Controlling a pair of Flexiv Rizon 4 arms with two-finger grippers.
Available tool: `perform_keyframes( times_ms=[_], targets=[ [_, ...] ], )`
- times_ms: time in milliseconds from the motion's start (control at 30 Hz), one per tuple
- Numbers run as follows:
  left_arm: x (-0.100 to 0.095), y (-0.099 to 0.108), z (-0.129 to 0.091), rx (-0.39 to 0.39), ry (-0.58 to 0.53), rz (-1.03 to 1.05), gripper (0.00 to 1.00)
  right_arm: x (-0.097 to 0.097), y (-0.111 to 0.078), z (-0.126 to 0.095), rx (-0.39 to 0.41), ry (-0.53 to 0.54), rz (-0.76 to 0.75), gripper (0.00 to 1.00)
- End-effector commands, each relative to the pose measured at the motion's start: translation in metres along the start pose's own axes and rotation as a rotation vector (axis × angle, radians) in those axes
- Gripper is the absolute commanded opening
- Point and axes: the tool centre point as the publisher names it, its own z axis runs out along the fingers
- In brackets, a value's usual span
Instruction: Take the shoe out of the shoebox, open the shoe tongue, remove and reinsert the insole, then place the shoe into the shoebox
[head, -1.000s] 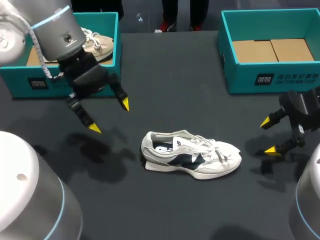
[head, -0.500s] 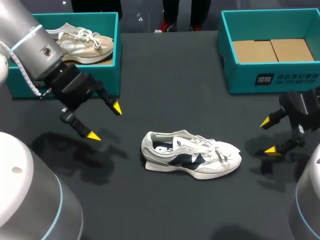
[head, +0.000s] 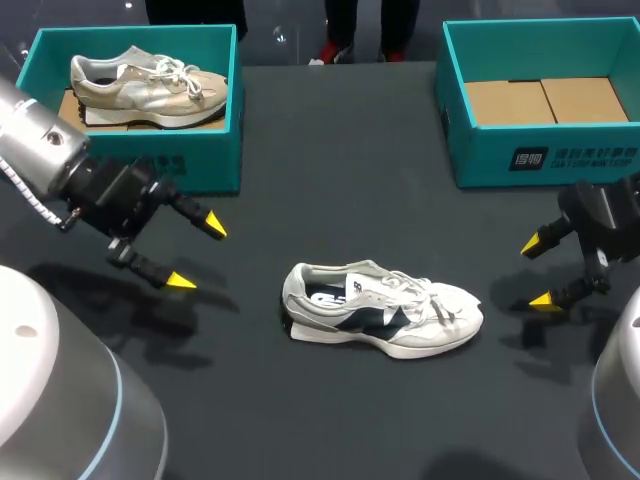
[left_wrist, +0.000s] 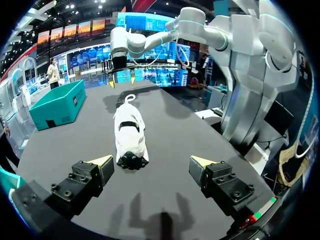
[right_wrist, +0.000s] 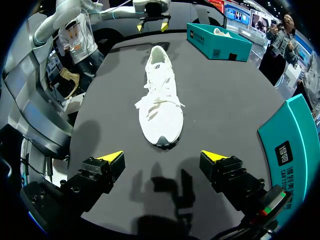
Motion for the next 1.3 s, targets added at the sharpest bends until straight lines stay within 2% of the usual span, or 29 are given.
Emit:
perform_keyframes(
  times_ms=[33,233,467,667,1033,1300],
  targets=[
    [0.001,0.018,0.015,0.056,-0.057,-0.022,1.0,0.001,0.0,0.0,0.001,-0.001,0.0,1.0],
    [-0.006,0.05,0.033,0.111,-0.093,-0.091,1.0,0.001,0.0,0.0,0.001,-0.001,0.0,1.0],
    [0.0,0.064,0.037,0.178,-0.145,-0.123,1.0,0.001,0.0,0.0,0.001,-0.001,0.0,1.0],
    [0.01,0.072,0.03,0.247,-0.179,-0.107,1.0,0.001,0.0,0.0,0.001,-0.001,0.0,1.0],
    [0.01,0.072,0.03,0.247,-0.179,-0.107,1.0,0.001,0.0,0.0,0.001,-0.001,0.0,1.0],
    [0.003,0.081,0.039,0.289,-0.202,-0.114,1.0,0.001,0.0,0.0,0.001,-0.001,0.0,1.0]
  ],
)
